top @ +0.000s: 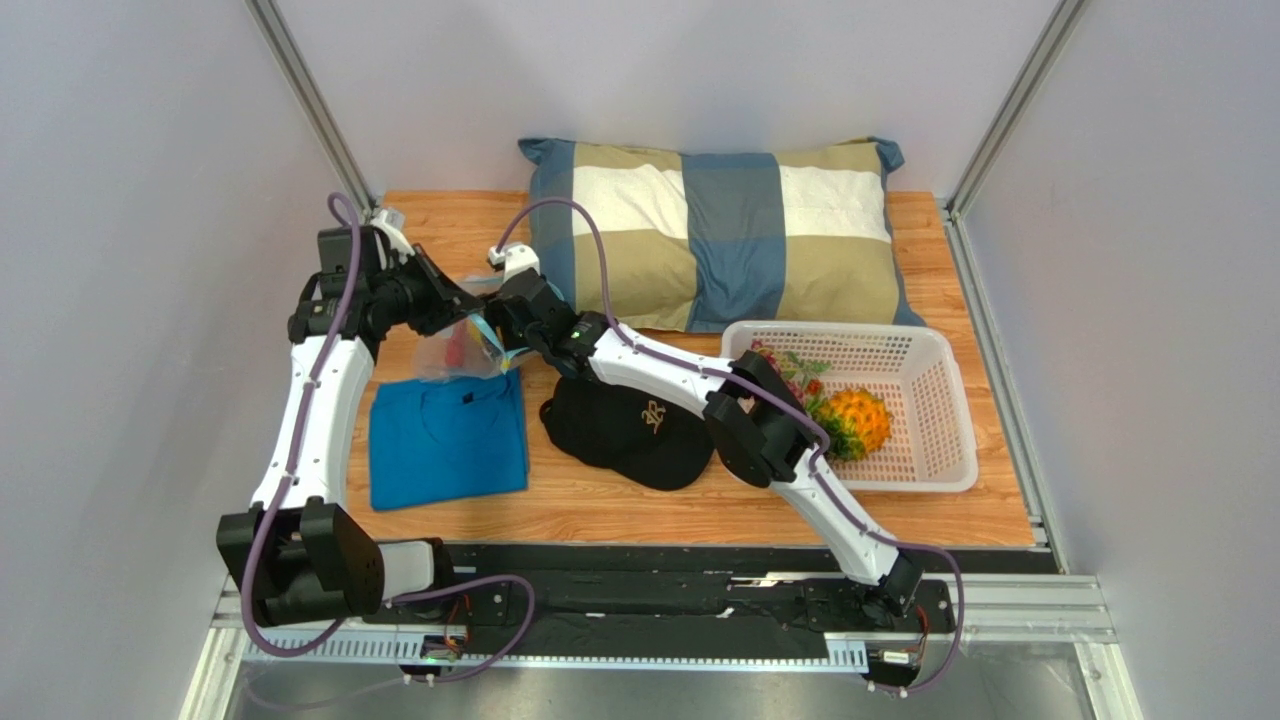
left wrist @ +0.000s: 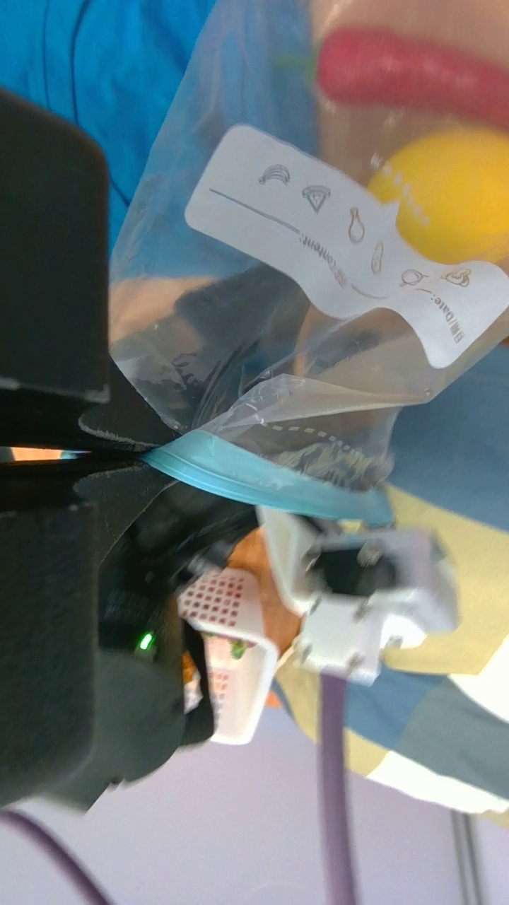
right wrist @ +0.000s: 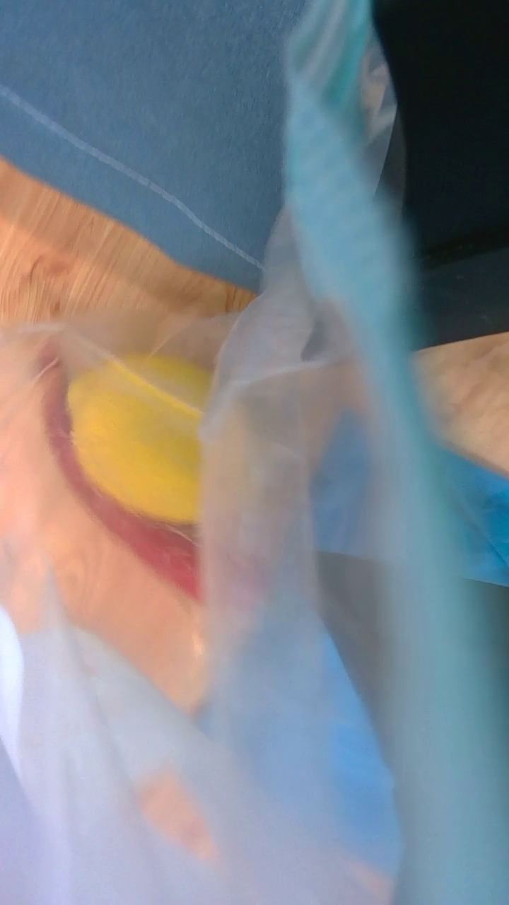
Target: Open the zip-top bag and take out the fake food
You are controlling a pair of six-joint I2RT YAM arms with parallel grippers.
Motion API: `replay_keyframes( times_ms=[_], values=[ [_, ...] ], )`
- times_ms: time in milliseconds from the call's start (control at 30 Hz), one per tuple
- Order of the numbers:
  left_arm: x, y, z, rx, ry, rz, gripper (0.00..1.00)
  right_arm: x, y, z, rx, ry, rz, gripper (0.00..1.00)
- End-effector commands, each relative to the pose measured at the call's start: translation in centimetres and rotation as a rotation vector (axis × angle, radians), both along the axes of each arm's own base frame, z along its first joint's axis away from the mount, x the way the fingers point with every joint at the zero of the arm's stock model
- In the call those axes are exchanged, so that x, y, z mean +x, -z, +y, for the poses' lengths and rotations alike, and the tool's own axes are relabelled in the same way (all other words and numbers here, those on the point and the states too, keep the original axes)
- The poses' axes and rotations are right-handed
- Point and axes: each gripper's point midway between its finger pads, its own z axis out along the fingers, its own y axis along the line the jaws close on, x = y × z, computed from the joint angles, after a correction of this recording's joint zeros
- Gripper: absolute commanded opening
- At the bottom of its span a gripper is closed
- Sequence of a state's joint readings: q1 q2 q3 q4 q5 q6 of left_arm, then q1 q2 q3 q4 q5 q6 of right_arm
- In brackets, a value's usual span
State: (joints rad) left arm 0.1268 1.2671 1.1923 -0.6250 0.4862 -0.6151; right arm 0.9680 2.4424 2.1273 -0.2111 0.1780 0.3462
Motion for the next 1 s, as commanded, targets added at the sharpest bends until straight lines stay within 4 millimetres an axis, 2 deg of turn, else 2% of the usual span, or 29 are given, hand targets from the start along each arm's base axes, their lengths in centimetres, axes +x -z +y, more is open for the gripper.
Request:
replay_keyframes(
  times_ms=[0, 67, 100, 133, 333, 367, 433, 467, 500, 533, 567, 633, 667, 733, 767, 833, 867, 933, 967],
  values=[
    [-1.1, -1.9, -1.9, -0.062, 0.045, -0.048, 0.0, 2.2, -0.5, 0.4, 0.042, 0.081, -0.06, 0.75],
    [-1.2, -1.6, -2.1, -0.072, 0.049, -0.044, 0.0, 1.7, -0.3, 1.1, 0.072, 0.05, -0.038, 0.77],
    [-1.2, -1.4, -2.3, -0.075, 0.054, -0.038, 0.0, 1.0, 0.9, 1.2, 0.067, 0.02, -0.008, 0.78],
    [-1.3, -1.3, -2.5, -0.076, 0.059, -0.034, 0.0, 0.9, -0.1, 1.5, 0.109, 0.012, -0.016, 0.79],
    [-1.4, -0.6, -3.0, -0.05, 0.097, -0.026, 0.0, -0.2, -0.5, 2.4, 0.22, -0.03, 0.016, 0.83],
    [-1.2, -1.1, -2.6, -0.028, 0.09, -0.045, 0.08, 0.0, -0.4, 2.3, 0.222, -0.032, 0.027, 0.83],
    [-1.2, -1.8, -1.9, 0.034, 0.085, -0.078, 0.41, -0.3, 0.2, 2.2, 0.225, -0.04, 0.073, 0.82],
    [-0.8, -3.3, -0.8, 0.091, 0.039, -0.13, 0.53, -0.2, 0.1, 1.8, 0.227, -0.039, 0.083, 0.82],
    [-0.7, -4.0, -0.2, 0.123, 0.024, -0.16, 0.59, -0.4, -0.1, 1.8, 0.241, -0.05, 0.088, 0.82],
    [-0.6, -4.4, 0.3, 0.143, 0.005, -0.171, 0.59, -0.1, 0.0, 1.4, 0.25, -0.043, 0.093, 0.81],
    [-0.1, -5.3, 1.7, 0.17, -0.048, -0.178, 0.53, -0.7, 0.4, 1.4, 0.256, -0.074, 0.114, 0.81],
    [0.6, -5.2, 3.2, 0.178, -0.109, -0.157, 0.38, -1.1, 0.3, 1.6, 0.277, -0.111, 0.133, 0.8],
    [1.5, -4.5, 4.3, 0.172, -0.137, -0.128, 0.29, -1.0, 0.3, 1.5, 0.275, -0.117, 0.134, 0.8],
    [2.8, -3.4, 5.4, 0.181, -0.162, -0.095, 0.18, -1.3, 0.0, 1.8, 0.291, -0.141, 0.134, 0.8],
    [4.5, -1.7, 6.2, 0.192, -0.164, -0.036, 0.13, -1.2, -0.6, 2.0, 0.302, -0.143, 0.131, 0.81],
    [5.9, 0.4, 6.8, 0.214, -0.133, 0.043, 0.1, -0.9, 0.0, 1.9, 0.296, -0.119, 0.166, 0.81],
    [8.0, 2.2, 7.0, 0.209, -0.107, 0.092, 0.09, -0.9, -0.2, 2.1, 0.309, -0.108, 0.182, 0.81],
    [10.0, 4.2, 7.3, 0.208, -0.079, 0.117, 0.08, -0.6, -0.1, 2.3, 0.311, -0.092, 0.197, 0.82],
    [11.6, 5.8, 7.2, 0.183, -0.058, 0.142, 0.08, -0.5, 0.0, 2.4, 0.316, -0.081, 0.209, 0.82]
  ],
)
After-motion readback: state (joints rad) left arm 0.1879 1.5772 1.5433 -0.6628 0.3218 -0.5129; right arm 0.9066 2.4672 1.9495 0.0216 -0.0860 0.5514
